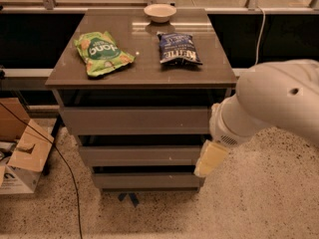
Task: Open bottom drawer
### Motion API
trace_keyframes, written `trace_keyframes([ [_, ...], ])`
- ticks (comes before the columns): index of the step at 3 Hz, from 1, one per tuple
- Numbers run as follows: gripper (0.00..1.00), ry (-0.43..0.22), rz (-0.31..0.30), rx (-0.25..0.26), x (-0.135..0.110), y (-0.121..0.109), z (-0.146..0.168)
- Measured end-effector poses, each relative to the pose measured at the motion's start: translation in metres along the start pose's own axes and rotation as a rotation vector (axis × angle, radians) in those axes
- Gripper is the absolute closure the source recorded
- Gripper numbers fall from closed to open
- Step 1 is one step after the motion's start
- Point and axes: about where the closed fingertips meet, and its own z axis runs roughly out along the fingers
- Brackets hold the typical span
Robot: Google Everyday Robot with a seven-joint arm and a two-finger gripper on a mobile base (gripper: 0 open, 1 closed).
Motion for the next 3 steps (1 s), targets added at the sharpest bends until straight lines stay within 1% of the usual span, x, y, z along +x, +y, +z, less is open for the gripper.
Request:
trace_keyframes([
  [1, 0.0, -0.048, 0.061, -0.026, 0.01, 0.006, 0.04],
  [2, 0.0, -0.068, 0.102, -0.057, 0.024, 0.011, 0.088],
  [3, 0.0, -0.074, 0.108, -0.062, 0.024, 0.011, 0.095],
])
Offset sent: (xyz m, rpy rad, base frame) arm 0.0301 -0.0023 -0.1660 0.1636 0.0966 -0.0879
